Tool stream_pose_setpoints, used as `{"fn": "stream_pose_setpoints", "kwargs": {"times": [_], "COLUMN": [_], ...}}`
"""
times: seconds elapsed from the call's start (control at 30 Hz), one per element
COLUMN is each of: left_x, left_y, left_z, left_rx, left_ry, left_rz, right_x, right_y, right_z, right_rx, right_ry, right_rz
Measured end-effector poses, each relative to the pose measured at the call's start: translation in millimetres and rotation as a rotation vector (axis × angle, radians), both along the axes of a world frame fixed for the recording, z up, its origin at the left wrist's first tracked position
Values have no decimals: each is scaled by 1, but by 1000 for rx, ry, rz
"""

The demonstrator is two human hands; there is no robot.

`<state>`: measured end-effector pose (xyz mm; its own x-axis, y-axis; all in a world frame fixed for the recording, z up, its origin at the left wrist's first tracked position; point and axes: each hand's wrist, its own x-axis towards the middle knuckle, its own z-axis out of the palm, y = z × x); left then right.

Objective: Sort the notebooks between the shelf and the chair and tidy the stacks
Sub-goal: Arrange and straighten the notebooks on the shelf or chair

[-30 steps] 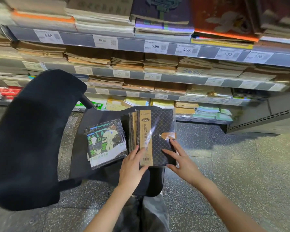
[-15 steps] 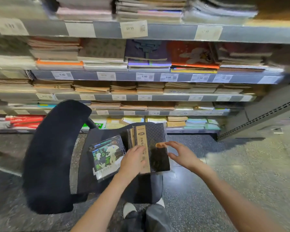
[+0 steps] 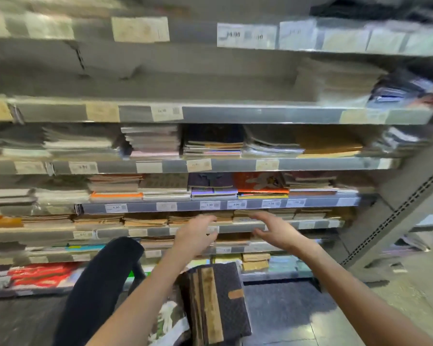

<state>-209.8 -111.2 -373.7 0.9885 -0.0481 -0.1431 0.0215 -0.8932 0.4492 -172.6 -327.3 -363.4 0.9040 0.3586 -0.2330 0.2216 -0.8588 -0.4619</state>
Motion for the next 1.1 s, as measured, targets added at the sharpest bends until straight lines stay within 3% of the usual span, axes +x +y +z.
{"fn": "stream_pose_setpoints", "kwargs": {"times": [0.33, 0.6, 1.1], "left_x": [39, 81, 191], "left_y": [2, -15, -77], "left_z": [140, 195, 330], "left_rx": [71, 63, 27], "left_ry": [-275, -373, -643], "left_rz": [-78, -127, -176], "right_x": [25, 68, 185], "right_y": [-6, -22, -84], "right_z": [129, 168, 304], "right_rx": [52, 58, 87], "right_ry": [-295, -469, -758], "right_rz": [-22, 18, 9]}}
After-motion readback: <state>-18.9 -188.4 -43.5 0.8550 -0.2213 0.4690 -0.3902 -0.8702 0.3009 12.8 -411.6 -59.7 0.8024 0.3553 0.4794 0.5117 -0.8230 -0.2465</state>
